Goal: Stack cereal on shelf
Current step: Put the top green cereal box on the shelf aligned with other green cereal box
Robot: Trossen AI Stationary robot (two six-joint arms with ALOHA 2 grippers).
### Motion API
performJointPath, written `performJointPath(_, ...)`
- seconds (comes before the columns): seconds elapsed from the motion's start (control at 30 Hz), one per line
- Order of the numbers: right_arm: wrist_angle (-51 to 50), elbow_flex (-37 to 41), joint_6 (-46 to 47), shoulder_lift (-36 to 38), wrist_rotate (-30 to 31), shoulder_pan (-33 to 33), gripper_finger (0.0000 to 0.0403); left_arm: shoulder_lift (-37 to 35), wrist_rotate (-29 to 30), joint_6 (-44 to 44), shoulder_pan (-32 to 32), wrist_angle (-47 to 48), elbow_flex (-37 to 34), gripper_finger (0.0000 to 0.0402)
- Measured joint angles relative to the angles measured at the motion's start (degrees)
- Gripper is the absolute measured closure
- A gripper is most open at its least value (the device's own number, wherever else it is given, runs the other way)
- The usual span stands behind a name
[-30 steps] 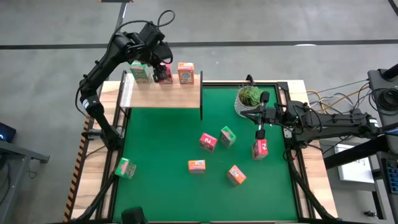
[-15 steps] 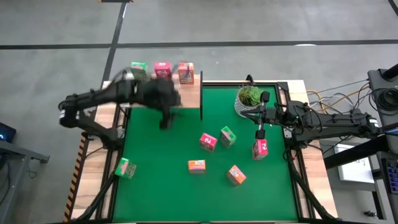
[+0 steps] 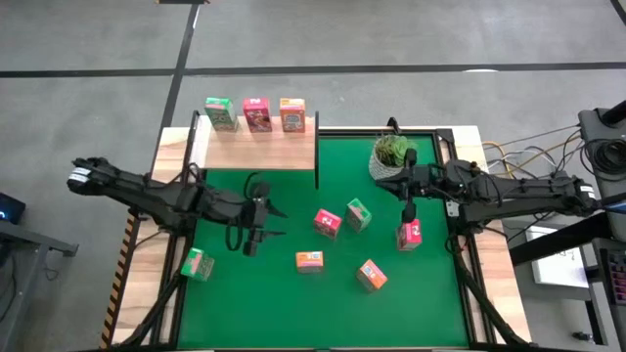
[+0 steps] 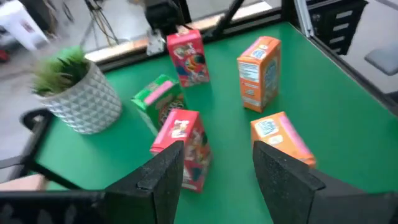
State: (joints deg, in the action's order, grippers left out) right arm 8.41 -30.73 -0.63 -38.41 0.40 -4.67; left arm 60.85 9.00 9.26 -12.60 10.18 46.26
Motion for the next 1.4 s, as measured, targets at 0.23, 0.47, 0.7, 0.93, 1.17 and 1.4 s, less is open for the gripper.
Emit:
performJointPath(0.23, -1.4, -4.5, 8.5, -8.6, -0.5, 2.9, 0.0394, -10.0, 8.6, 4.9, 0.0, -4.1, -6.2, 0.0233)
performJointPath(0.47, -18.9, -15.8, 18.5, -16.6, -0.4, 3.4, 0.0394, -19.4, 25.1, 4.8, 0.0, -4.7, -9.0, 0.0236)
performJointPath(0.7, -45.2, -26.7, 31.6, -24.7, -0.4, 3.7, 0.0394, -25.4, 35.2, 4.7, 0.1, -4.4, -10.4, 0.0236)
performJointPath(0.93, -57.4, -32.3, 37.2, -32.5, -0.4, 4.0, 0.0394, -26.1, 35.3, 3.5, 0.1, -4.2, -10.4, 0.0236)
performJointPath(1.17, -59.5, -36.5, 38.4, -38.9, -0.9, 3.9, 0.0368, -24.1, 35.3, 3.5, 0.1, -4.1, -10.4, 0.0236)
performJointPath(1.4, -60.4, -39.2, 36.7, -42.7, 0.2, 3.9, 0.0262, -23.2, 35.3, 3.5, 0.1, -4.1, -10.5, 0.0236)
